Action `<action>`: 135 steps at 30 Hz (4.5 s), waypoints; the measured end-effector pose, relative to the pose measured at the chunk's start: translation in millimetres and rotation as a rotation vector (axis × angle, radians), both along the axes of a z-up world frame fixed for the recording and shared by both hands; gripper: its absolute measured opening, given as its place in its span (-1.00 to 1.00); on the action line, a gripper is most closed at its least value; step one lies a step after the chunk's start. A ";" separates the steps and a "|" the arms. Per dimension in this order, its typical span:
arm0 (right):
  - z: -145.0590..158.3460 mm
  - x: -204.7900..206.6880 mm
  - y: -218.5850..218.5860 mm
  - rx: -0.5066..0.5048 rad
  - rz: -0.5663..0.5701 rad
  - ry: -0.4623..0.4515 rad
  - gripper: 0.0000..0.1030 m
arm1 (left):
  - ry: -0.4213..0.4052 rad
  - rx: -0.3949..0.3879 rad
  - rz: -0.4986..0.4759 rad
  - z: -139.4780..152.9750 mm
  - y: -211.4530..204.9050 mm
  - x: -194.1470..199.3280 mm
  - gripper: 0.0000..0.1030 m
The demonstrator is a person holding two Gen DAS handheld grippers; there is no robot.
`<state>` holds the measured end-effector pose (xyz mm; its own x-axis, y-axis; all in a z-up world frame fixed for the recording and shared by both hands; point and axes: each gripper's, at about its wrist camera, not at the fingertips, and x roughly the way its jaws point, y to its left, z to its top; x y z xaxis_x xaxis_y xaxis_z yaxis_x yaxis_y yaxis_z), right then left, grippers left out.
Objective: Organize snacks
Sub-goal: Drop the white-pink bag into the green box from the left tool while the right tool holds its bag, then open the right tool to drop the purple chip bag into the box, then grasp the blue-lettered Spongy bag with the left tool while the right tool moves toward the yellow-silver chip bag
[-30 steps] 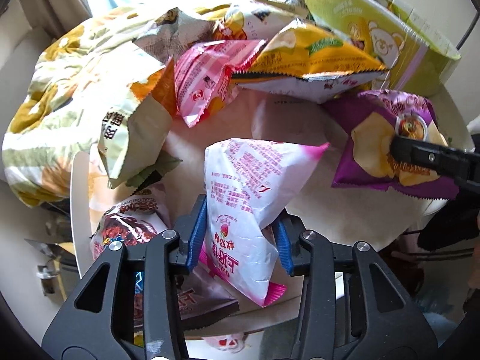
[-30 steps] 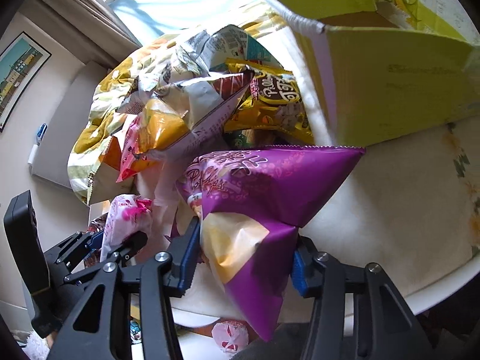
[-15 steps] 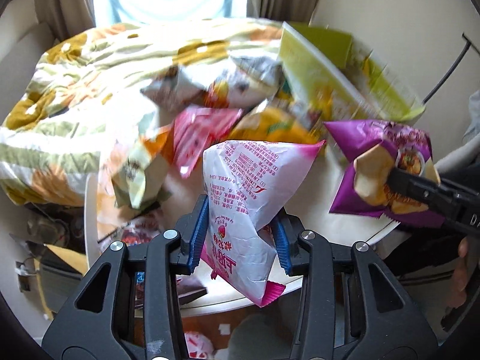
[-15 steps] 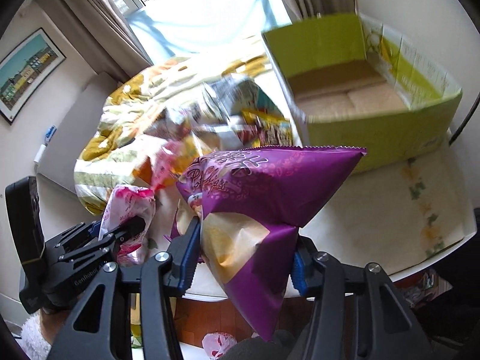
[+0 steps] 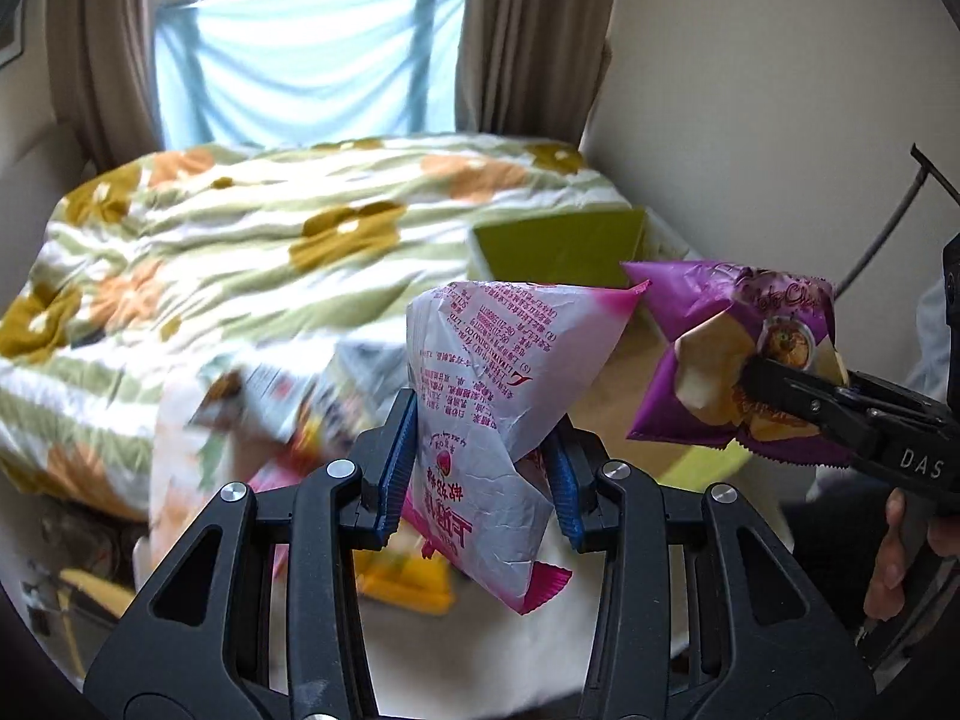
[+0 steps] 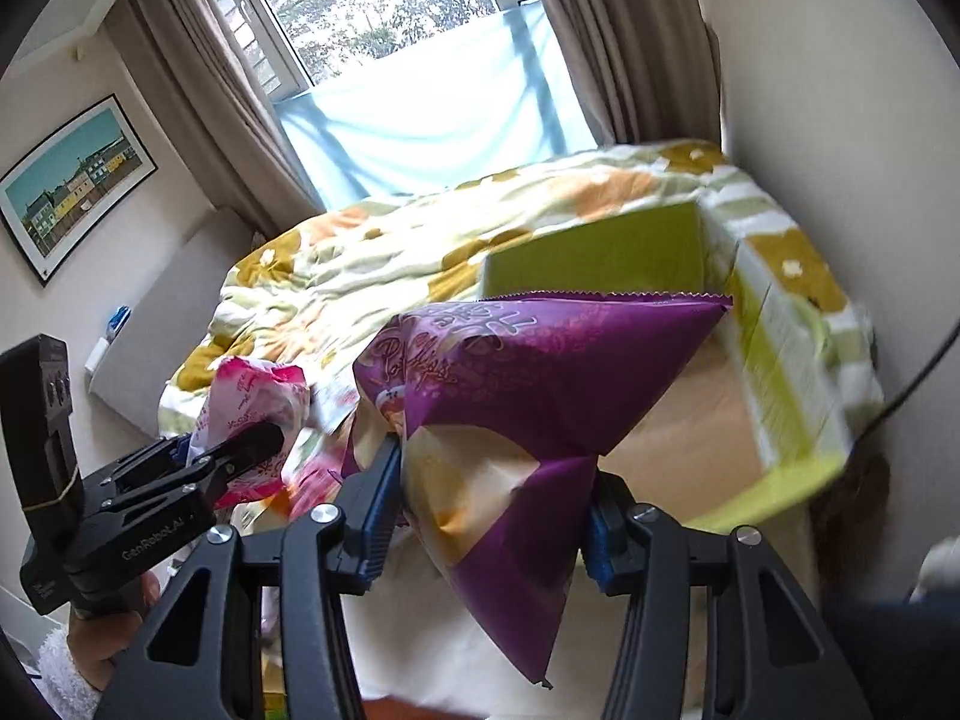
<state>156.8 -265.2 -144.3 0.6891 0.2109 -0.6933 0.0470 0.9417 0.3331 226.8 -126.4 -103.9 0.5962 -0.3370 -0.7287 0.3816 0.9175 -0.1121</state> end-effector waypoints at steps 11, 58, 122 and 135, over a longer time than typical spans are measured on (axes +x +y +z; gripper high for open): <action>-10.5 80.0 -95.1 -0.032 0.023 0.057 -0.09 | 0.108 0.011 -0.009 -36.1 -117.3 112.5 -0.30; -67.2 133.4 -112.0 -0.088 0.057 0.212 0.97 | 0.124 0.121 0.127 -51.5 -84.0 90.5 0.97; -136.2 43.5 146.9 0.270 -0.065 0.295 0.97 | 0.526 0.106 0.427 -203.2 239.1 -40.4 0.89; -166.0 73.3 133.8 0.347 -0.094 0.378 0.96 | 0.603 0.130 0.437 -231.1 243.4 -40.0 0.44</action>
